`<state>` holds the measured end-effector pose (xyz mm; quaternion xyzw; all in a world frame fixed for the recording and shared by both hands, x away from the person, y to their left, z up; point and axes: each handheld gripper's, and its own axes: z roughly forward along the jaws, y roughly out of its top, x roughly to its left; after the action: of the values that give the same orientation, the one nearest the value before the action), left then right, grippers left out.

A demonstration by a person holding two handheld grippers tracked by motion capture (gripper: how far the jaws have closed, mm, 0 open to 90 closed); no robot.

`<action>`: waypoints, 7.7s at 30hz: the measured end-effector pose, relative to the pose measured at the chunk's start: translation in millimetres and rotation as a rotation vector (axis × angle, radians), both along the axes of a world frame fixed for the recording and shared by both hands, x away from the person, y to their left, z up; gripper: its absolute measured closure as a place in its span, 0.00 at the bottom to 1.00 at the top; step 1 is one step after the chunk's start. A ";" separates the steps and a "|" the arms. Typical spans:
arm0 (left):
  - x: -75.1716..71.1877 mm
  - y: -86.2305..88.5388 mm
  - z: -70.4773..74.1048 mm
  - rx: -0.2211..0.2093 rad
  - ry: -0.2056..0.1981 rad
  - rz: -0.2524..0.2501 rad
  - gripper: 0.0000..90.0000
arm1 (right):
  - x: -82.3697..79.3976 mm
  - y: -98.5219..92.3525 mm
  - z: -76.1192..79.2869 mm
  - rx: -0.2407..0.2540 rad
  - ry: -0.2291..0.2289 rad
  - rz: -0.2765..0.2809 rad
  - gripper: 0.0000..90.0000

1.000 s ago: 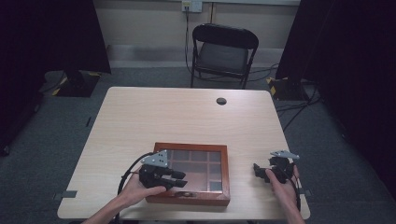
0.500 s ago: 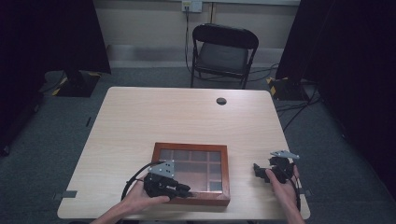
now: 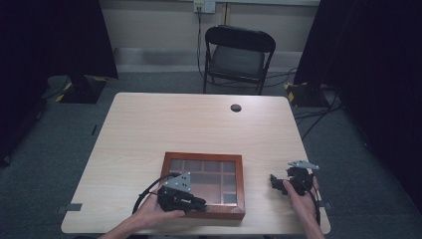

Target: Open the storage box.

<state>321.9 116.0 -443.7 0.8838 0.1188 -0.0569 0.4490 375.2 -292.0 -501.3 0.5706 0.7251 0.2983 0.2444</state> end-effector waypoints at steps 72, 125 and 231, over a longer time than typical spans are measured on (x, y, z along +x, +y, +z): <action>21.8 -6.4 53.6 -0.075 0.018 -0.008 1.00 | -30.8 63.9 33.8 0.199 -0.001 0.614 0.27; 12.5 9.9 55.5 -0.023 0.005 -0.023 0.56 | -33.5 74.7 42.7 0.305 -0.063 0.663 0.29; 73.2 90.4 70.0 -0.234 -0.149 0.420 0.56 | 27.7 100.7 119.7 0.440 -0.214 0.683 0.46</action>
<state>395.1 206.4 -373.7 0.7834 0.2590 0.0895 0.5579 402.9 -191.3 -381.6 0.3019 0.7621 0.5674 0.0775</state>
